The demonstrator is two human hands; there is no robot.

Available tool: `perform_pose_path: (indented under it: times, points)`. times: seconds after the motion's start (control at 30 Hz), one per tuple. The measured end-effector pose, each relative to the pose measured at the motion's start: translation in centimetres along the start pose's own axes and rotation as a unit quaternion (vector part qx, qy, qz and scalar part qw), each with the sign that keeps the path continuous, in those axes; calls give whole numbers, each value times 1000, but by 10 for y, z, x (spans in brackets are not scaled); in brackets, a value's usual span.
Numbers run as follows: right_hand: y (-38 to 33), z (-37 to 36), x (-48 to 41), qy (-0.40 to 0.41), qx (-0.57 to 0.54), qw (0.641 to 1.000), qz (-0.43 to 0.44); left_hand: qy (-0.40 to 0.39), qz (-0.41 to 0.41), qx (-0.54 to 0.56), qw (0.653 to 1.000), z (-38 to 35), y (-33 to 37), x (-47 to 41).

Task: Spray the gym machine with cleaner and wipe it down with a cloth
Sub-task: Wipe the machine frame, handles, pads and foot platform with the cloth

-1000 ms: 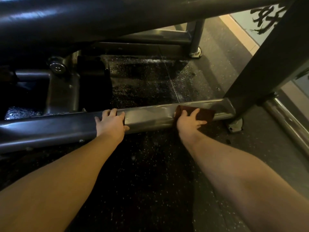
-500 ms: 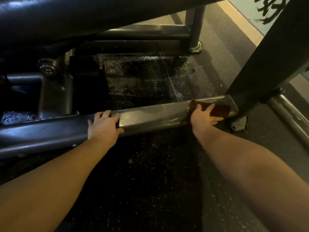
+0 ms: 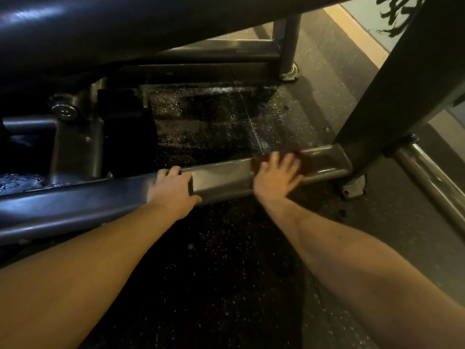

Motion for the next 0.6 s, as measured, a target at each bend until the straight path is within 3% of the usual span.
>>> perform_pose_path:
  times: [0.1,0.23,0.4,0.53,0.6]
  points:
    - [-64,-22,51,-73,-6,962,262,6,11,-20,1000,-3,16,-2]
    - [-81,-22,37,-152,-4,922,356,5,11,-45,999,-3,14,-4]
    - [-28,-5,-62,-156,118,944,267,-3,4,-36,999,1,11,-8]
    - [62,17,-143,-114,210,959,152,10,-4,-47,999,2,10,-8]
    - [86,30,-155,-98,192,973,81,12,-6,-50,999,2,10,-8]
Point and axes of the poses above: each hand's wrist, its own x-axis away from the middle knuckle, its own z-axis out of the back of the hand, y = z × x, the point moved 7 cm from there along -x, towards the middle knuckle, and after that the axes turned 15 degrees about y, right-handed, at the moved point
